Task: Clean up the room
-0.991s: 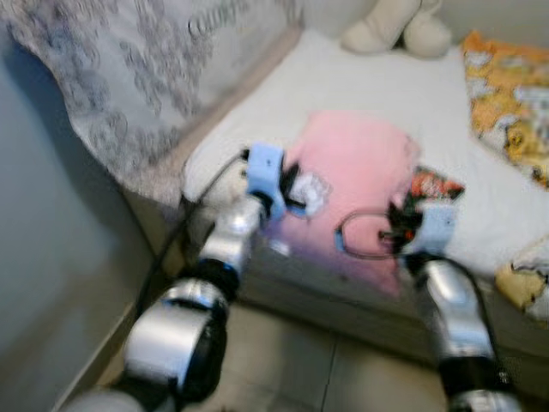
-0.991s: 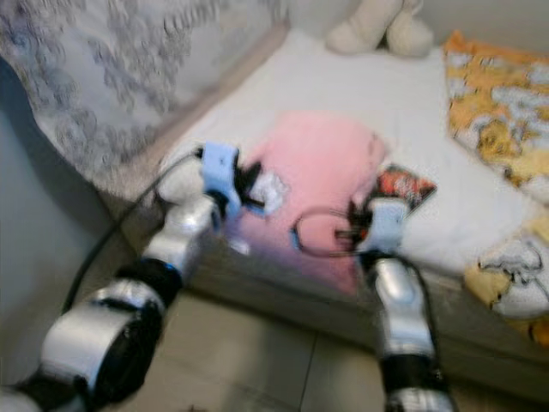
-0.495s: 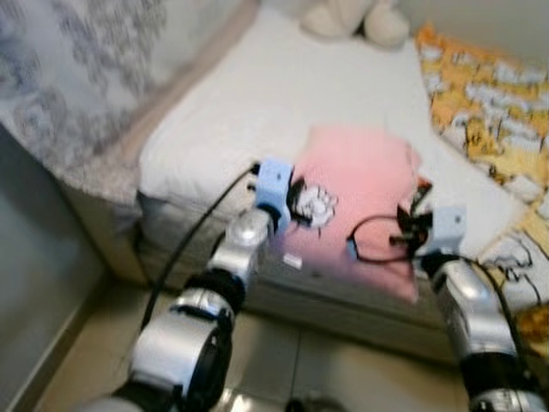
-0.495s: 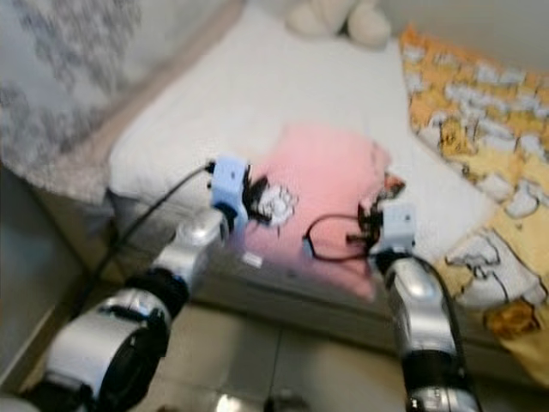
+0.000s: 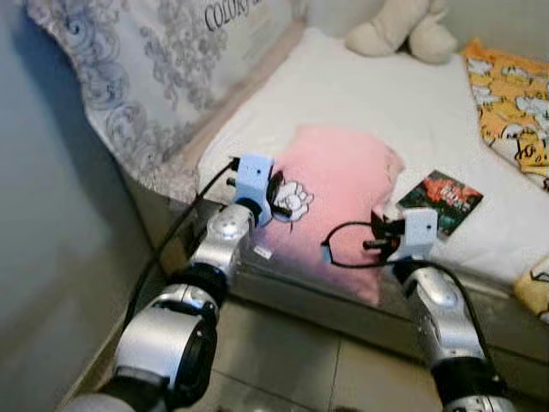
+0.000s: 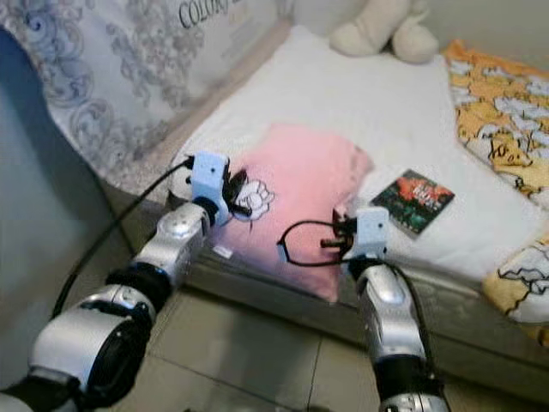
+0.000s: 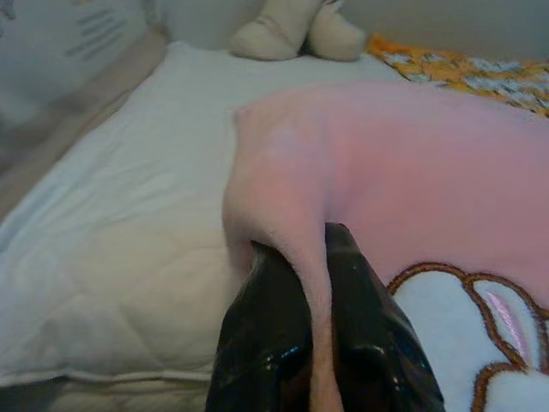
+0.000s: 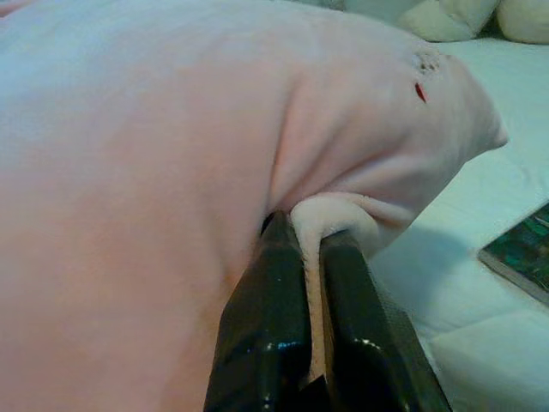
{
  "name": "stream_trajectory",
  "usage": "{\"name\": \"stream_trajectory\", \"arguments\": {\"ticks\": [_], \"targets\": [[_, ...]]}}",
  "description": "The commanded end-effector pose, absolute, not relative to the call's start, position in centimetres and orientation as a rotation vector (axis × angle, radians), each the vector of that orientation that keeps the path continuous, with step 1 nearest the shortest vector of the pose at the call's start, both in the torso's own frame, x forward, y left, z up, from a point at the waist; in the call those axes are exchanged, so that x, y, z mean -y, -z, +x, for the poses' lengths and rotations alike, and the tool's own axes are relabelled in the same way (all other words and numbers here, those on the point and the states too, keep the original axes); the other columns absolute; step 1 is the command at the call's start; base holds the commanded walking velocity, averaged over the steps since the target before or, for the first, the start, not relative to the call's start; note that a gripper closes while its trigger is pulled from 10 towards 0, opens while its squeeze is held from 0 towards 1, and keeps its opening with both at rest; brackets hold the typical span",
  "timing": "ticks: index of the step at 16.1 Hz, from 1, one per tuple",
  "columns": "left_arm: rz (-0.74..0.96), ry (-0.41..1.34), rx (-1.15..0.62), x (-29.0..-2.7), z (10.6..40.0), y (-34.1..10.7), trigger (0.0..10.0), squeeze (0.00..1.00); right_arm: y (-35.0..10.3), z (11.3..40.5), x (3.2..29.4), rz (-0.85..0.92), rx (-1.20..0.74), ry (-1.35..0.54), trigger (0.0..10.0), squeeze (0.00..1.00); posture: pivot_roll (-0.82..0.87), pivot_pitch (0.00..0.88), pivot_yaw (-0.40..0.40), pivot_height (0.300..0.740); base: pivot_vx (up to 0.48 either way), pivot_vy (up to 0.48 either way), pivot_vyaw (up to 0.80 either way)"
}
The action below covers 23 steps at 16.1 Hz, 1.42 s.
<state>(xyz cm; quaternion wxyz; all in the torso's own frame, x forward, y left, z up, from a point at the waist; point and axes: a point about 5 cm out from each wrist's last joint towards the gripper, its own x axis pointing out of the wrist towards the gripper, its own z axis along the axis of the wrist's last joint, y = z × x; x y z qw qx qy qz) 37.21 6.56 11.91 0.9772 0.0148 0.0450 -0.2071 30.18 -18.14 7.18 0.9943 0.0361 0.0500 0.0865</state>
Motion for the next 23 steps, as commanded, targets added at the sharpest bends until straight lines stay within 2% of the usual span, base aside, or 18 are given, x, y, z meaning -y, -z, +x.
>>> {"name": "stream_trajectory", "arguments": {"ticks": [1, 10, 13, 15, 23], "targets": [[0.050, 0.457, -0.033, -5.2, 37.7, -13.7, 10.0, 0.00, -8.0, 30.2, 19.4, 0.063, -0.059, -0.125, 0.0, 0.00, -0.10, 0.000, 0.019, 0.740, 0.307, 0.371, 0.00], [0.060, 0.482, -0.028, -4.5, 37.6, -13.9, 10.0, 0.00, -7.6, 29.5, 20.1, 0.071, -0.051, -0.081, 0.0, 0.00, -0.10, 0.000, 0.024, 0.740, 0.344, 0.330, 0.00], [0.112, 0.467, -0.015, -4.3, 37.6, -13.9, 10.0, 0.00, -7.7, 29.5, 20.4, 0.072, -0.050, -0.067, 0.0, 0.00, -0.10, 0.000, 0.025, 0.740, 0.290, 0.000, 0.00], [0.076, 0.470, -0.018, -4.2, 37.6, -13.9, 10.0, 0.00, -7.6, 29.3, 20.7, 0.073, -0.050, -0.052, 0.0, 0.00, -0.11, 0.000, 0.028, 0.740, 0.000, 0.000, 0.00], [0.108, 0.519, -0.016, -2.8, 37.1, -13.8, 10.0, 0.00, -7.8, 29.0, 21.9, 0.050, -0.046, -0.005, 0.0, 0.00, -0.13, 0.000, 0.030, 0.740, 0.030, -0.380, 0.26]]}}
